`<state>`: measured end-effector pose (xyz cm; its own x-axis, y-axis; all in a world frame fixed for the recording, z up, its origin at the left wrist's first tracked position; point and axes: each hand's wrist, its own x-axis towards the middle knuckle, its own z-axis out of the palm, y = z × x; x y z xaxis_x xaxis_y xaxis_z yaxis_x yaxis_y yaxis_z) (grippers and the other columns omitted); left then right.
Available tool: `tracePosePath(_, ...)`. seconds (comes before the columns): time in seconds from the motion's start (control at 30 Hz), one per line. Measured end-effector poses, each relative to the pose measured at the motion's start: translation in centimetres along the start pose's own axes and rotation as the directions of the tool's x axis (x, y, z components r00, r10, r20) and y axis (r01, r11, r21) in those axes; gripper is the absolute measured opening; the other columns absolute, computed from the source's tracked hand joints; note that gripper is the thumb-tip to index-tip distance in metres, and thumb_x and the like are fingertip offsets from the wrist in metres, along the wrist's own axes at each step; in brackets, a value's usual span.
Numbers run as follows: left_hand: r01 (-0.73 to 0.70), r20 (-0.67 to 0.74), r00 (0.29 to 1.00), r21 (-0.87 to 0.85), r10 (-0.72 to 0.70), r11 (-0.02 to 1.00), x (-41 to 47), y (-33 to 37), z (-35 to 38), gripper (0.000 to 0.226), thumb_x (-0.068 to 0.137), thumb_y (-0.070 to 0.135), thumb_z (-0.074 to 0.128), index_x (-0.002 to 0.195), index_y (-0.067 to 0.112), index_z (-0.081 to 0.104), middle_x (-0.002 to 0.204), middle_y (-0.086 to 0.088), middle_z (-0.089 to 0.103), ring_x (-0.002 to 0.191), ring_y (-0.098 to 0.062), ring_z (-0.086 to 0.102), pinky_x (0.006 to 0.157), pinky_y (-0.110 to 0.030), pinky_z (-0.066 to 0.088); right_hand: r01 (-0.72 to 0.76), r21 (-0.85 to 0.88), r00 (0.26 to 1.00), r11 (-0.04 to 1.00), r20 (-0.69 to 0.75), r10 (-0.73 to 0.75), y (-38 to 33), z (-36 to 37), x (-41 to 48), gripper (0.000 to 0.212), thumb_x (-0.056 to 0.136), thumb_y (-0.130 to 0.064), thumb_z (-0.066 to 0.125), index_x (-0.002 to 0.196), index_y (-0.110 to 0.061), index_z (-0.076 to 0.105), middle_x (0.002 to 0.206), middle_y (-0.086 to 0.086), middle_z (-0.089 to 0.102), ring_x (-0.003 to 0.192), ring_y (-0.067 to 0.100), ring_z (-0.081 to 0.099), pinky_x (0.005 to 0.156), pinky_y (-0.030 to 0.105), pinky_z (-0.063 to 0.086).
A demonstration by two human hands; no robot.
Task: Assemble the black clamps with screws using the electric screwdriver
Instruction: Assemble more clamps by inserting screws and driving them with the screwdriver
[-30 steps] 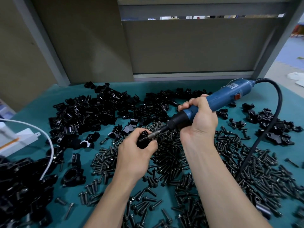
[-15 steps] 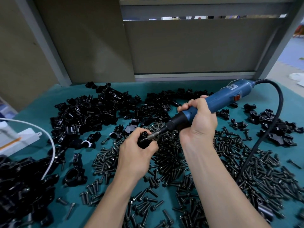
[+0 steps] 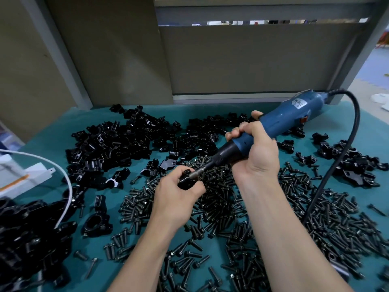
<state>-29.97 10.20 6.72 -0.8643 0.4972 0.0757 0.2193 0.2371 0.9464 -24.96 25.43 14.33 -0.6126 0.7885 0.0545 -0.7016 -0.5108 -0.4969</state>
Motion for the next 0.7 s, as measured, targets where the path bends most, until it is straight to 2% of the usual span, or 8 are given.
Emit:
tracePosePath(0.1, -0.020, -0.032, 0.999, 0.010, 0.020, 1.000, -0.1, 0.3, -0.2, 0.018, 0.083, 0.020, 0.077, 0.084, 0.035, 0.067, 0.054, 0.014, 0.052, 0.041, -0.009, 0.038, 0.039, -0.024, 0.031, -0.113, 0.058, 0.992, 0.992, -0.052, 0.116, -0.5, -0.4, 0.2, 0.035, 0.087, 0.013, 0.048, 0.112, -0.011, 0.056, 0.068, 0.005, 0.052, 0.055, 0.018, 0.051, 0.063, 0.033, 0.050)
tracePosePath(0.17, -0.051, -0.065, 0.996, 0.060, 0.055, 0.997, -0.3, 0.5, -0.3, 0.017, 0.080, 0.021, 0.077, 0.083, 0.034, 0.066, 0.056, 0.012, 0.056, 0.040, -0.007, 0.041, 0.038, -0.024, 0.034, -0.128, 0.062, 0.971, 0.990, -0.194, 0.138, -0.5, -0.6, 0.3, 0.029, 0.083, 0.012, 0.052, 0.103, -0.009, 0.053, 0.068, 0.006, 0.053, 0.052, 0.018, 0.051, 0.061, 0.033, 0.052)
tracePosePath(0.3, -0.007, -0.022, 1.000, 0.100, 0.009, 0.995, -0.4, 0.8, -0.5, 0.014, 0.075, 0.026, 0.078, 0.080, 0.034, 0.068, 0.051, 0.012, 0.057, 0.038, -0.008, 0.042, 0.037, -0.022, 0.032, -0.115, -0.044, 0.904, 0.992, -0.419, 0.087, -0.3, -0.7, 0.0, 0.029, 0.075, 0.010, 0.056, 0.097, -0.008, 0.050, 0.074, 0.008, 0.055, 0.048, 0.018, 0.052, 0.060, 0.034, 0.055)
tracePosePath(0.47, -0.015, 0.000, 1.000, 0.267, 0.016, 0.963, -0.7, 1.2, -0.5, 0.016, 0.067, 0.047, 0.068, 0.078, 0.037, 0.063, 0.045, 0.012, 0.054, 0.035, -0.007, 0.042, 0.037, -0.022, 0.033, -0.170, -0.222, 0.821, 0.960, -0.570, 0.014, -0.6, -0.7, 0.1, 0.018, 0.084, 0.005, 0.058, 0.091, -0.010, 0.052, 0.078, 0.009, 0.057, 0.052, 0.020, 0.054, 0.056, 0.031, 0.055)
tracePosePath(0.57, -0.068, -0.080, 0.991, 0.420, 0.111, 0.905, -1.0, 1.5, -0.3, 0.015, 0.077, 0.046, 0.072, 0.083, 0.038, 0.061, 0.053, 0.011, 0.060, 0.043, -0.006, 0.055, 0.043, -0.023, 0.043, -0.235, -0.216, 0.811, 0.948, -0.580, 0.069, -1.0, -1.0, 0.3, 0.014, 0.091, -0.009, 0.062, 0.101, -0.012, 0.053, 0.082, 0.007, 0.058, 0.061, 0.022, 0.060, 0.063, 0.034, 0.059)
tracePosePath(0.63, -0.140, -0.132, 0.964, 0.486, 0.230, 0.862, -1.2, 1.4, -0.7, 0.015, 0.085, 0.042, 0.074, 0.096, 0.040, 0.063, 0.064, 0.015, 0.060, 0.057, -0.003, 0.059, 0.057, -0.026, 0.051, -0.254, -0.137, 0.801, 0.957, -0.585, 0.129, -0.9, -1.2, 0.1, 0.027, 0.094, -0.020, 0.062, 0.119, -0.015, 0.053, 0.088, 0.007, 0.058, 0.065, 0.023, 0.063, 0.067, 0.036, 0.060)
tracePosePath(0.7, -0.176, -0.162, 0.946, 0.465, 0.280, 0.867, -1.3, 1.2, -1.0, 0.022, 0.088, 0.037, 0.076, 0.106, 0.043, 0.065, 0.074, 0.020, 0.062, 0.066, -0.006, 0.062, 0.067, -0.030, 0.055, -0.232, -0.072, 0.790, 0.970, -0.595, 0.145, -0.5, -1.4, -0.2, 0.037, 0.095, -0.024, 0.061, 0.130, -0.018, 0.051, 0.092, 0.006, 0.058, 0.063, 0.023, 0.064, 0.065, 0.036, 0.059)
